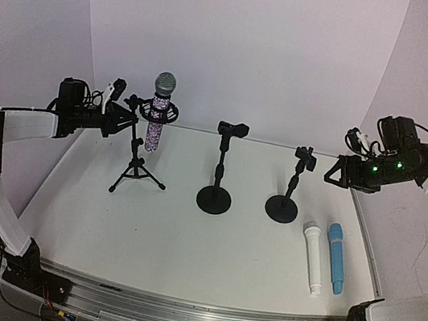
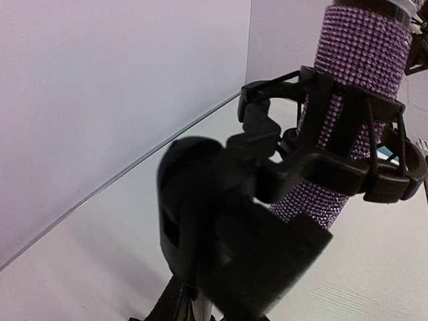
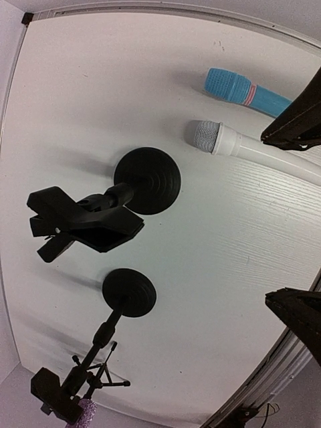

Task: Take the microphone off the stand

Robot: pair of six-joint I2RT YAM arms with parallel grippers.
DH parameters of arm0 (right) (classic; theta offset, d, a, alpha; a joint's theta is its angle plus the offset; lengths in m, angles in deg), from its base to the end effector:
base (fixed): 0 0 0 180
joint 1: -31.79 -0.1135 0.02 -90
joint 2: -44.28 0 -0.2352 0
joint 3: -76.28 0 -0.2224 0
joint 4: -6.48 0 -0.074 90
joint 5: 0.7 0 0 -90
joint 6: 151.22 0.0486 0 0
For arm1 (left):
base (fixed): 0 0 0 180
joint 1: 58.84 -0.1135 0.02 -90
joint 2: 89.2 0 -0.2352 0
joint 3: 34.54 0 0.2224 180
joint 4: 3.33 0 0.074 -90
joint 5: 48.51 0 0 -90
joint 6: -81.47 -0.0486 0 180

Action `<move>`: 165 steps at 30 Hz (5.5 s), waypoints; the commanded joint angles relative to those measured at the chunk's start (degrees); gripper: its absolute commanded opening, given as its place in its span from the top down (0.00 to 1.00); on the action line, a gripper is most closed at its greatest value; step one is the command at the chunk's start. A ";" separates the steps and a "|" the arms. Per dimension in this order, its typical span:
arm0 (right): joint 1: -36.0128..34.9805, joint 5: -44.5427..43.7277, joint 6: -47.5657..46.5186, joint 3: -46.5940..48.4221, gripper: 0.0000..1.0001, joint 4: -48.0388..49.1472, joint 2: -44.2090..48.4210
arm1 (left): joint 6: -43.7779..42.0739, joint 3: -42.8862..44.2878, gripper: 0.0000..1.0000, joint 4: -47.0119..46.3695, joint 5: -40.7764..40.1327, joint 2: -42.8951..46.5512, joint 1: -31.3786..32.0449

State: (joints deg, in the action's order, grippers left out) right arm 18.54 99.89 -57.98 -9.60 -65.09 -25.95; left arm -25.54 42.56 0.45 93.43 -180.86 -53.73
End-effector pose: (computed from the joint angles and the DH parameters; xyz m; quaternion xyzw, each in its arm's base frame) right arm 0.2177 0.0604 0.3349 -0.1142 0.9221 0.1367 0.3434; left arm 0.3360 -0.0685 0.2600 0.3914 0.6662 -0.2986 0.5602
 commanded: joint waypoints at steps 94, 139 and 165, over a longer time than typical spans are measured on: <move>-39.25 24.37 79.13 -2.66 0.63 72.00 -43.48 | 3.08 -17.79 1.00 -11.25 17.57 12.72 23.37; -38.84 26.49 21.50 -6.41 1.00 93.90 -51.68 | -3.83 -13.01 1.00 -5.52 25.95 7.51 20.88; -39.69 17.53 -0.36 -11.34 0.60 98.22 -50.08 | -14.85 -11.14 1.00 3.59 28.07 6.23 21.00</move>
State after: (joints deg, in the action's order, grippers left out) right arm -19.76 124.77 -65.21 -18.64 39.72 -77.29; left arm -35.74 30.67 -0.04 119.62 -173.60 -34.71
